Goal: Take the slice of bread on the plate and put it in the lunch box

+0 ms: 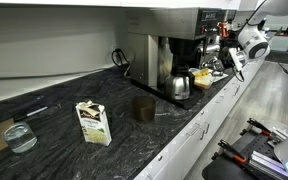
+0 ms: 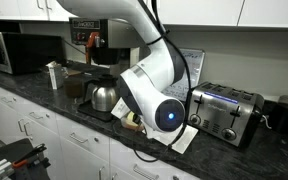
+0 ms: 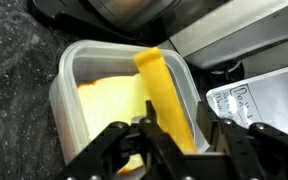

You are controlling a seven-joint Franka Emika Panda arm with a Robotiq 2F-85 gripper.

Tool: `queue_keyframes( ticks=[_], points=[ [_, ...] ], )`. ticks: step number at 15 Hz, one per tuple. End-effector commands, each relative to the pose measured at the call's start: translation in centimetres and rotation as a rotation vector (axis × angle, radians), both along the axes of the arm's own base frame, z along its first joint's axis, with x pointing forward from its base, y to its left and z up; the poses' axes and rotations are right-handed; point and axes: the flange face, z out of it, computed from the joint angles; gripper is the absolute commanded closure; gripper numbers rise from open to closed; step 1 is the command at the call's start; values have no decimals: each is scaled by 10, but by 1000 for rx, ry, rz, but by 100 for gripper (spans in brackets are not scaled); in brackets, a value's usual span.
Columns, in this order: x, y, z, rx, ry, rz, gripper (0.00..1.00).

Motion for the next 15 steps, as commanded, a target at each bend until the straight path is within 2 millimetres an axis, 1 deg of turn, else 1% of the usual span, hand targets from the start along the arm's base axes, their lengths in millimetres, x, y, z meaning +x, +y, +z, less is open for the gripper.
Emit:
queue_keyframes(
  ticks=[1,3,4,5,9,10,13,15],
  points=[
    [0,-1,0,0,1,1,52],
    [0,-1,1,0,1,1,52],
    [0,-1,0,0,1,1,27],
    [0,-1,0,-15,14,-1,27],
    [-3,-3,3,-56,73,-10,2],
    [-3,-3,5,-63,91,-12,0],
    [3,-1,13,-83,109,1,0],
    [11,3,20,-91,115,9,0]
  ],
)
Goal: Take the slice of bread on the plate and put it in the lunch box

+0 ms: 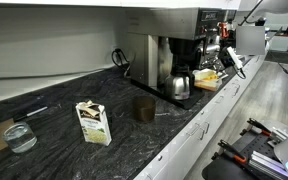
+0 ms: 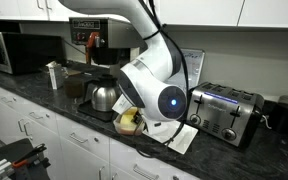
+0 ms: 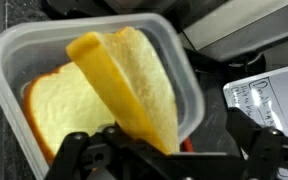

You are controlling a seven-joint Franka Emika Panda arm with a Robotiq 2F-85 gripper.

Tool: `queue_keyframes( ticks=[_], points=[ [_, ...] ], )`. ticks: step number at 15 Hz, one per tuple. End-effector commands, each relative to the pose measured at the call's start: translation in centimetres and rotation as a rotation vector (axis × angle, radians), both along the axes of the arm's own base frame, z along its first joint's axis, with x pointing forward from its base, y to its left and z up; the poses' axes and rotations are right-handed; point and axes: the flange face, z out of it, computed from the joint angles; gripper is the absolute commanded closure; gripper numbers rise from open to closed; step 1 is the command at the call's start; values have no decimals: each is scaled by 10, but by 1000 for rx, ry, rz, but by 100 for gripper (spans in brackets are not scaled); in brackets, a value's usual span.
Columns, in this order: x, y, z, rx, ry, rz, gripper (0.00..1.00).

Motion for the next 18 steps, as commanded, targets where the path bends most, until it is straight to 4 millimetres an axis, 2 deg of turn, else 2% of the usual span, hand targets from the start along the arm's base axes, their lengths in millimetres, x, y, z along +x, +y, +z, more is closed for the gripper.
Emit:
queue_keyframes(
  ticks=[1,8,14,18],
  points=[
    [11,6,14,-34,34,14,0],
    [35,22,25,-86,97,69,0],
    [24,6,30,-210,218,62,0],
    [24,0,48,-249,239,66,0]
  ],
)
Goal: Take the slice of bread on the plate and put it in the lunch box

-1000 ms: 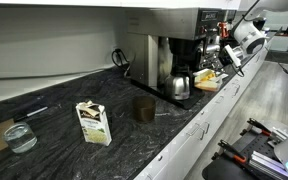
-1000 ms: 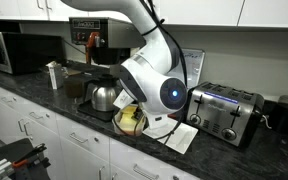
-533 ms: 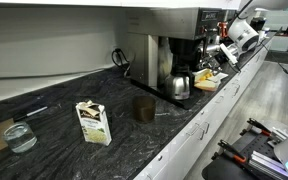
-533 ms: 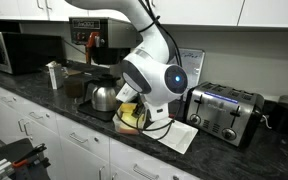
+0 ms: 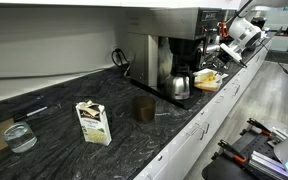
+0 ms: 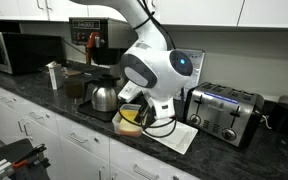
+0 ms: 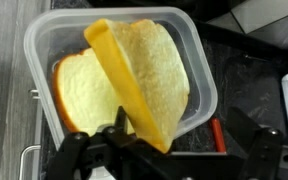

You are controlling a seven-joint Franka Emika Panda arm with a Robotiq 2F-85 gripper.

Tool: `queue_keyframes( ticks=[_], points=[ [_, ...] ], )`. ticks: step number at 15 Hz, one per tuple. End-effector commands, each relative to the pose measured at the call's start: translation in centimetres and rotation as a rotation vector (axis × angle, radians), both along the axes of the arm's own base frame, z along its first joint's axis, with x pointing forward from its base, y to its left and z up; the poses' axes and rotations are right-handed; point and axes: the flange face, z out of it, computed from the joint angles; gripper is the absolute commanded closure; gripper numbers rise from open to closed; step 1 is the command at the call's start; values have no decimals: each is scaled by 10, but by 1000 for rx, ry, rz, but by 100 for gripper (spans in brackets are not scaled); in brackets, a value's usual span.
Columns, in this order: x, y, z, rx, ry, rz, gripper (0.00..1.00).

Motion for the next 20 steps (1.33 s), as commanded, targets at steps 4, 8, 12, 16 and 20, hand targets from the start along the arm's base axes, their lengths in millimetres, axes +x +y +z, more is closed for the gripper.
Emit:
queue_keyframes(
  ticks=[4,8,12,16,20],
  points=[
    [-1,-3,29,-58,32,7,0],
    [-8,-6,32,-75,53,4,0],
    [-7,-8,27,-56,50,13,0],
    [-6,-6,26,-56,50,17,0],
    [-6,-6,26,-56,50,17,0]
  ],
)
